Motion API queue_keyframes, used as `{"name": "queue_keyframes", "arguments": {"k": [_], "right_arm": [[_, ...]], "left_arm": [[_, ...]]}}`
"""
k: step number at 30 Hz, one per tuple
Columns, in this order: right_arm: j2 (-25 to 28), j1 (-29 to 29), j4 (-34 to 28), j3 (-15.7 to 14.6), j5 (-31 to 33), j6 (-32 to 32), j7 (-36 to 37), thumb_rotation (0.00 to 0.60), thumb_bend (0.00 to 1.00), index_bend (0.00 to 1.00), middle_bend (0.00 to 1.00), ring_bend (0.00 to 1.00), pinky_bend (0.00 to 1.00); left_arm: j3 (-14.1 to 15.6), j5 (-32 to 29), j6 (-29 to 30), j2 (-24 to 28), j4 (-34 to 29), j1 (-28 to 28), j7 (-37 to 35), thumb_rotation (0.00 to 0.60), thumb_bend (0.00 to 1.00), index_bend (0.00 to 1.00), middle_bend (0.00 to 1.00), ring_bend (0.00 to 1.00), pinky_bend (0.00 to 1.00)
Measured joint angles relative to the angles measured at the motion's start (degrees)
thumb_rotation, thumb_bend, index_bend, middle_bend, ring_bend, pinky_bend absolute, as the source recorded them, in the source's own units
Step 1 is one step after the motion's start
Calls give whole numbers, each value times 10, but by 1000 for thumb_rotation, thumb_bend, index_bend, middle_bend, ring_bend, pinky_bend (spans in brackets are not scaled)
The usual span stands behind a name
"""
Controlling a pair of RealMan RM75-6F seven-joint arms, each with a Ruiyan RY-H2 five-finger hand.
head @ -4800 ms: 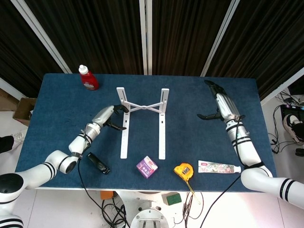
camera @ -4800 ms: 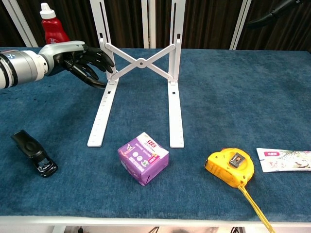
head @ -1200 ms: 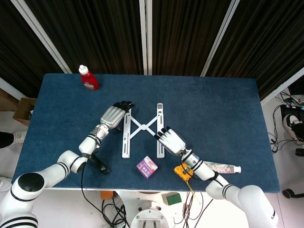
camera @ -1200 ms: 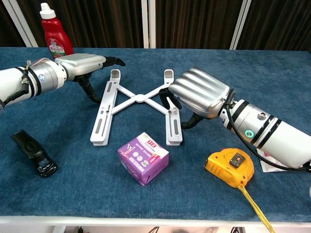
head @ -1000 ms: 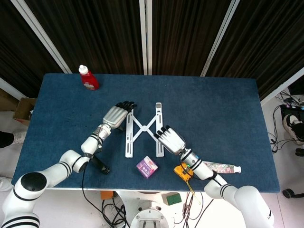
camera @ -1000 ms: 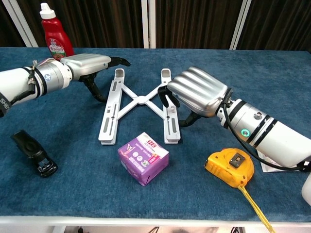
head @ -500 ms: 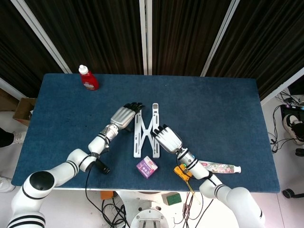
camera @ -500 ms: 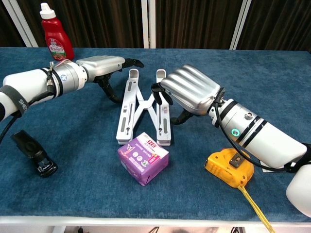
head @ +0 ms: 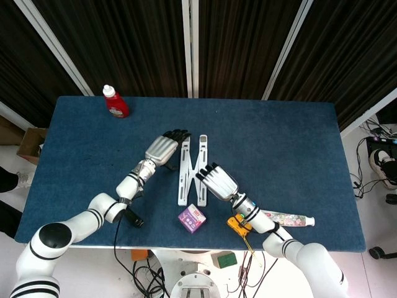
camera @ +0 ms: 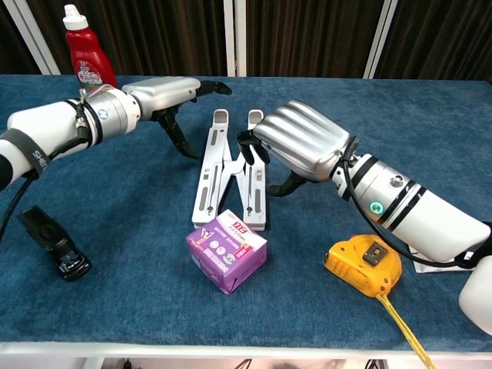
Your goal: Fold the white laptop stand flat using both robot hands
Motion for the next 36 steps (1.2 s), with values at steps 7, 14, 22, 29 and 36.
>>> {"name": "queue_keyframes", "arguments": {"k": [7,14,22,29,36], "right_arm": [[116,36,-160,-19,-19,-57,-30,600,0,1,135,52,68],[242,107,-380,-11,1,-246,-153,600,0,0,66,0,15],[277,178,-432,15,65,-392,-268,600,0,0,66,0,15],[251,206,-396,21,72,-428,-269,600,3,0,80,0,15],[231,234,-362,24,73,-448,-252,600,222,217,267,142,109]], "left_arm": [[-11,-15,64,86,-108,48,24,600,0,62,25,44,146],[-12,-44,109,196,-255,114,68,600,0,62,25,44,137],[-2,-68,145,259,-326,173,89,600,0,62,25,44,137],[-2,-65,152,264,-322,184,75,600,0,62,25,44,137],[-3,-57,162,265,-317,193,59,600,0,62,25,44,137]]}}
